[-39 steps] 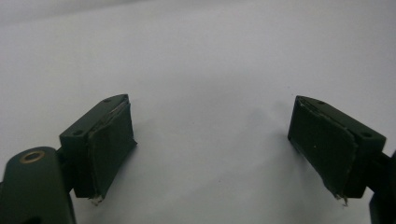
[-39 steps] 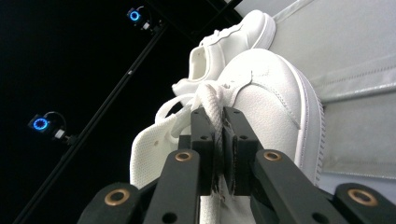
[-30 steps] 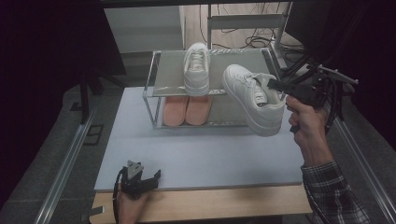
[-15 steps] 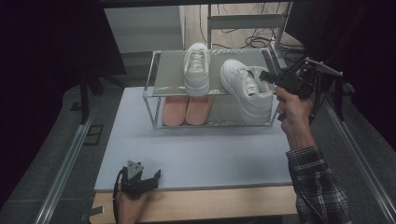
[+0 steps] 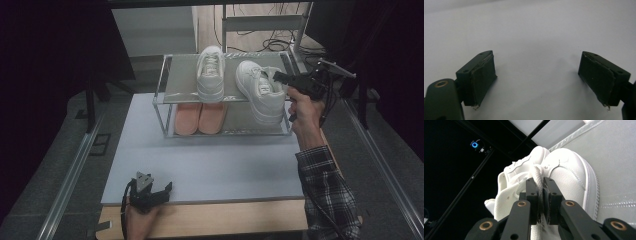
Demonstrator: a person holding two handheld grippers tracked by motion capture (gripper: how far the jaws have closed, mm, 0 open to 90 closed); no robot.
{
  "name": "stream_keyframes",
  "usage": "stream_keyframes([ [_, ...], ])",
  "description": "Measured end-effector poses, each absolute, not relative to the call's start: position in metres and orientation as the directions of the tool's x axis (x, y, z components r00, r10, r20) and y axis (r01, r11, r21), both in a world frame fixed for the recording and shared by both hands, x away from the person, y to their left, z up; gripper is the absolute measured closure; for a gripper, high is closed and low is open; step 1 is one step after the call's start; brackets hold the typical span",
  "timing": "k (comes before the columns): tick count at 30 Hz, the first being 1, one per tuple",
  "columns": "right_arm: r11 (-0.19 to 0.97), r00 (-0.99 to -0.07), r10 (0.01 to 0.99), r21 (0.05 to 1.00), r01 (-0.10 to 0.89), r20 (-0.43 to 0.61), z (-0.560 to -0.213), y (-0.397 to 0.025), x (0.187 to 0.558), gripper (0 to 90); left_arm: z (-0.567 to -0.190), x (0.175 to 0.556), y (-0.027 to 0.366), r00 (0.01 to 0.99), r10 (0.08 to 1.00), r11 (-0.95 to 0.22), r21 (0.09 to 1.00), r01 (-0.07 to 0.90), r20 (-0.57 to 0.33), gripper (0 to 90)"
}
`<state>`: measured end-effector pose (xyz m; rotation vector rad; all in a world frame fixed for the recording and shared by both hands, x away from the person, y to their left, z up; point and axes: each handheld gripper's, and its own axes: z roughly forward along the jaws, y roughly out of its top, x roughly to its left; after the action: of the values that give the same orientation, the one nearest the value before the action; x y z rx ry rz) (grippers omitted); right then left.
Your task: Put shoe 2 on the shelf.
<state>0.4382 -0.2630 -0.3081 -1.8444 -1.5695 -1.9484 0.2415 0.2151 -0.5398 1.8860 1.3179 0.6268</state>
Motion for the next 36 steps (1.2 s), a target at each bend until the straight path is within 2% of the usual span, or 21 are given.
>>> stream_keyframes([
  [5,-0.480,-0.299,0.600,0.632,0.608,0.742,-0.308,-0.257,0.443,81.3,-0.540,0.241,0.215,0.353,0.935,-0.200,0.794,0.574,-0.020,14.0],
  [10,-0.457,-0.334,0.601,0.656,0.600,0.726,-0.307,-0.255,0.443,70.5,-0.540,0.241,0.215,0.352,0.936,-0.200,0.794,0.574,-0.019,14.0],
  [11,-0.457,-0.334,0.601,0.656,0.600,0.726,-0.307,-0.255,0.443,70.5,-0.540,0.241,0.215,0.352,0.936,-0.200,0.794,0.574,-0.019,14.0],
  [12,-0.455,-0.351,0.588,0.657,0.601,0.729,-0.307,-0.255,0.443,64.4,-0.540,0.241,0.215,0.353,0.935,-0.200,0.794,0.574,-0.020,14.0],
  [16,-0.433,-0.358,0.606,0.673,0.600,0.710,-0.305,-0.255,0.442,57.7,-0.540,0.241,0.215,0.353,0.935,-0.200,0.794,0.574,-0.020,14.0],
  [22,-0.419,-0.370,0.629,0.699,0.580,0.684,-0.299,-0.261,0.436,52.9,-0.540,0.241,0.215,0.353,0.935,-0.200,0.794,0.574,-0.019,14.0],
  [31,-0.399,-0.355,0.677,0.727,0.559,0.645,-0.297,-0.277,0.426,57.7,-0.540,0.241,0.215,0.352,0.936,-0.199,0.795,0.573,-0.019,14.0],
  [32,-0.387,-0.350,0.690,0.732,0.560,0.633,-0.302,-0.281,0.425,63.0,-0.540,0.241,0.215,0.352,0.936,-0.199,0.795,0.573,-0.019,14.0],
  [34,-0.384,-0.343,0.696,0.730,0.565,0.631,-0.305,-0.281,0.425,65.9,-0.540,0.241,0.215,0.352,0.936,-0.199,0.795,0.573,-0.019,14.0],
  [36,-0.365,-0.319,0.721,0.729,0.579,0.615,-0.313,-0.282,0.427,79.7,-0.540,0.241,0.215,0.352,0.936,-0.199,0.795,0.573,-0.019,14.0],
])
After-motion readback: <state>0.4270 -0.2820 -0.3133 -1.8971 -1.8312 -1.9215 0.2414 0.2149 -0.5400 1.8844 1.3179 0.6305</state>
